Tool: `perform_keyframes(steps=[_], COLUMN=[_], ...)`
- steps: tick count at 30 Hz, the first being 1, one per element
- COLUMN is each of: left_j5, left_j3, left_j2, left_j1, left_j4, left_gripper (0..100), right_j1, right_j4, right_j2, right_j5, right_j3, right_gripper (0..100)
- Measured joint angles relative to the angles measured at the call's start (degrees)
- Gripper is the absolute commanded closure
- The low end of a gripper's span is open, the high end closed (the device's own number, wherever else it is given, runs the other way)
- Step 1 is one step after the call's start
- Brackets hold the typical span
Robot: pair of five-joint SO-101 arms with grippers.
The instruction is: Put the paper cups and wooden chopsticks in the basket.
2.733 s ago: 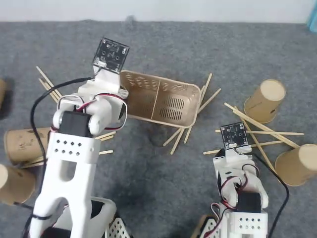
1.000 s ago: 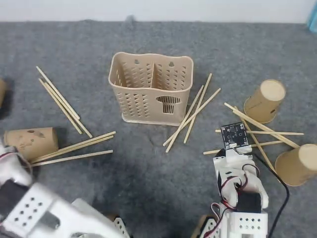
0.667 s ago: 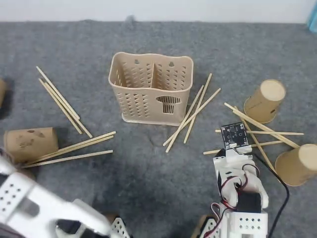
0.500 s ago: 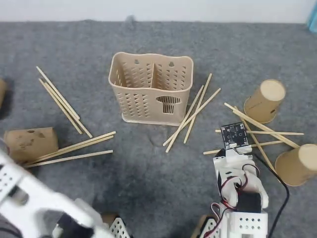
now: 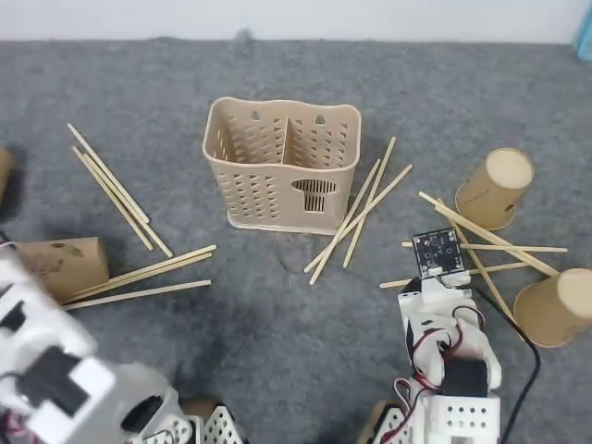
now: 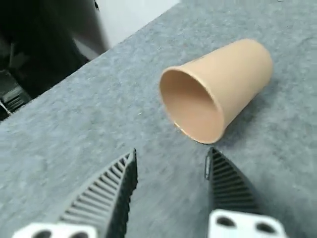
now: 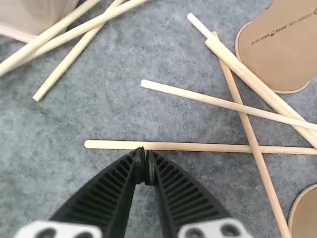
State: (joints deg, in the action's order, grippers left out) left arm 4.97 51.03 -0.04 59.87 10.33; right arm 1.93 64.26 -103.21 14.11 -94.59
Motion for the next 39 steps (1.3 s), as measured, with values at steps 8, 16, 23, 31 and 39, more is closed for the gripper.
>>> perform_keyframes(steps=[8, 16, 23, 31, 39], left_j5=[-6.95, -9.32, -9.23, -9.49, -9.49], left_j3=[-7.74, -24.88, -35.96, -38.51, -38.51], left_j2=[11.34, 25.67, 29.89, 25.67, 15.12], left_j1=[-3.16, -4.31, -4.4, -6.77, -6.77], left_j4=[7.56, 2.2, -8.62, -25.05, -35.16], left_gripper=[79, 88, 99, 99, 98], right_j1=[0.0, 0.0, 0.0, 0.0, 0.0], right_j4=[0.0, 0.0, 0.0, 0.0, 0.0], right_j2=[0.0, 0.0, 0.0, 0.0, 0.0], right_j5=[0.0, 0.0, 0.0, 0.0, 0.0], right_j3=[0.0, 0.0, 0.0, 0.0, 0.0], right_gripper=[99.2, 99.2, 99.2, 99.2, 99.2])
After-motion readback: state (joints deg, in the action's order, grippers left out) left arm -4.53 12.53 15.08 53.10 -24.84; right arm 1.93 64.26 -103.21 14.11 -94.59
